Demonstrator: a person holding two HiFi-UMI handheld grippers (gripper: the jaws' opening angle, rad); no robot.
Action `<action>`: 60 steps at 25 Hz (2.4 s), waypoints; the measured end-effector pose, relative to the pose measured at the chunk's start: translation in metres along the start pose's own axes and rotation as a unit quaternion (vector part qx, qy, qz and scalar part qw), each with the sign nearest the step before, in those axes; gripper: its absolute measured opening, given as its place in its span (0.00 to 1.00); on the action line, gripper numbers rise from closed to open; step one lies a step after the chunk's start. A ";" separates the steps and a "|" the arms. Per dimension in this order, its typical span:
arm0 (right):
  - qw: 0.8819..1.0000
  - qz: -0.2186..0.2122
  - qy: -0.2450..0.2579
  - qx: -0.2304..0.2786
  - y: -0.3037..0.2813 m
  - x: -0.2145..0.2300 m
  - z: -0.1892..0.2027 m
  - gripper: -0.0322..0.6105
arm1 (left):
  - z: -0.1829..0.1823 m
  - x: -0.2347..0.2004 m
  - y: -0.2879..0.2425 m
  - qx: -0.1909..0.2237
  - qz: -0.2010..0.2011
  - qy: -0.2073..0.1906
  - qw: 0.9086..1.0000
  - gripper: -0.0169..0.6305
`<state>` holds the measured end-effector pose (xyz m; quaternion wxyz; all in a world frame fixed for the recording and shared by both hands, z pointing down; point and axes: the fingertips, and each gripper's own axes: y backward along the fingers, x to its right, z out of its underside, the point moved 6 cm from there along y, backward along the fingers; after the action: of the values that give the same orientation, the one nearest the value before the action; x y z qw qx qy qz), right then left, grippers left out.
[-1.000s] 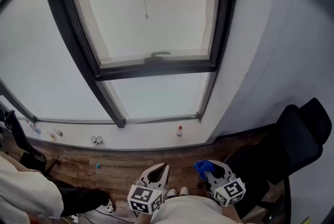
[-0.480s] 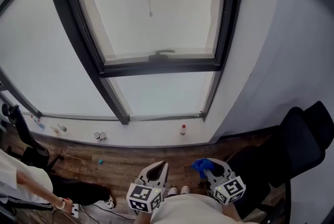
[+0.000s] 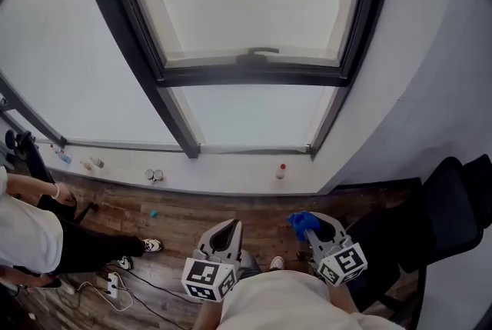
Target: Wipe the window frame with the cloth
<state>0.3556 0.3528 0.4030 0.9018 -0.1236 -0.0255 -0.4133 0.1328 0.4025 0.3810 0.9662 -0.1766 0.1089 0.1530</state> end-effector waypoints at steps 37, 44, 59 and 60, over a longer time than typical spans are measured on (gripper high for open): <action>0.999 -0.034 0.013 -0.012 -0.458 -0.037 -0.098 0.12 | -0.144 -0.389 -0.102 0.031 -0.042 -0.005 0.999 0.04; 1.000 0.012 0.020 -0.004 -0.506 -0.043 -0.115 0.12 | -0.164 -0.436 -0.132 0.013 0.017 -0.013 1.000 0.04; 0.989 0.071 0.125 0.044 -0.726 -0.051 -0.149 0.12 | -0.192 -0.521 -0.149 -0.023 0.108 -0.046 0.993 0.04; 0.986 0.074 0.145 0.028 -0.737 -0.050 -0.144 0.12 | -0.193 -0.523 -0.148 -0.022 0.108 -0.044 0.993 0.04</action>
<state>-0.2391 -0.1080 0.4052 0.9273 -0.0387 0.1028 -0.3579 -0.3337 0.0643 0.3888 0.9437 -0.1779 0.0810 0.2667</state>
